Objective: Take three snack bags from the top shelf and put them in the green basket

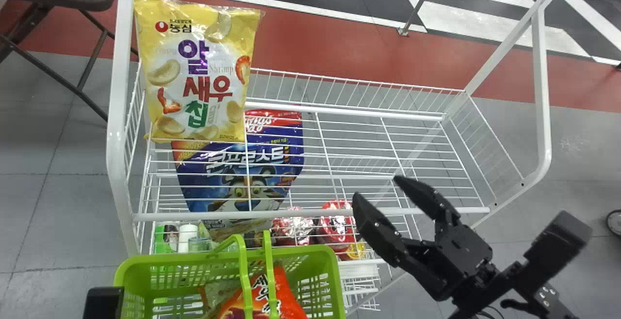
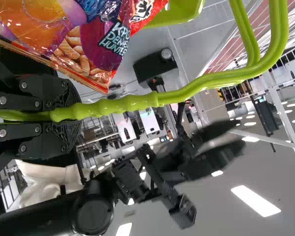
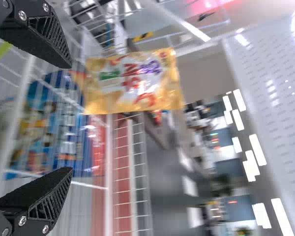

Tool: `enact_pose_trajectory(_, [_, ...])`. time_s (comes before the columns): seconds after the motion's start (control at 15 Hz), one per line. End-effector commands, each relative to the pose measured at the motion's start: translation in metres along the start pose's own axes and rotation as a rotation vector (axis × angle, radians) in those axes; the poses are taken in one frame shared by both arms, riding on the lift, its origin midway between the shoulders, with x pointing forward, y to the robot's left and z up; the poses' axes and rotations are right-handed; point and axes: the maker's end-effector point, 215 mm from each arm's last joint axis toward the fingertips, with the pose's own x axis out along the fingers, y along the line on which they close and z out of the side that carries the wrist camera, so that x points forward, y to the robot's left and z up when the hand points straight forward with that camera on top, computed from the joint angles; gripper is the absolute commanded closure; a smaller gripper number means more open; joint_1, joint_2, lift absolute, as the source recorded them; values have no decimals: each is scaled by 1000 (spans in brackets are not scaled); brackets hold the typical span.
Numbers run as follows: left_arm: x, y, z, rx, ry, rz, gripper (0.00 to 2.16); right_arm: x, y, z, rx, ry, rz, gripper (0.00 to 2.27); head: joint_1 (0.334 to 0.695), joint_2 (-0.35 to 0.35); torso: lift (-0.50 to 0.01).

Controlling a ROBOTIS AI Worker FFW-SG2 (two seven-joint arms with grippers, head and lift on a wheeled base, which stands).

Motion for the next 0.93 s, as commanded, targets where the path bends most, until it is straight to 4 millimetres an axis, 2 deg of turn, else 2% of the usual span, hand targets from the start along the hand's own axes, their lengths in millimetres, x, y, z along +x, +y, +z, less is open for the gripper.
enact_pose_trajectory(0.0, [0, 0, 1, 2, 2, 2, 1224, 7, 5, 8, -2, -42, -95, 66, 695, -350, -44])
enact_pose_trajectory(0.2, [-1, 0, -1, -1, 7, 0, 1224, 14, 5, 4, 4, -25, -224, 66, 695, -350, -44])
enact_pose_trajectory(0.4, [-3, 0, 0, -4, 3, -5, 1224, 16, 11, 8, -24, -40, -234, 66, 695, -350, -44])
enact_pose_trajectory(0.87, [-3, 0, 2, -3, 1, -7, 1224, 15, 9, 12, -31, -52, -245, 66, 695, -350, -44])
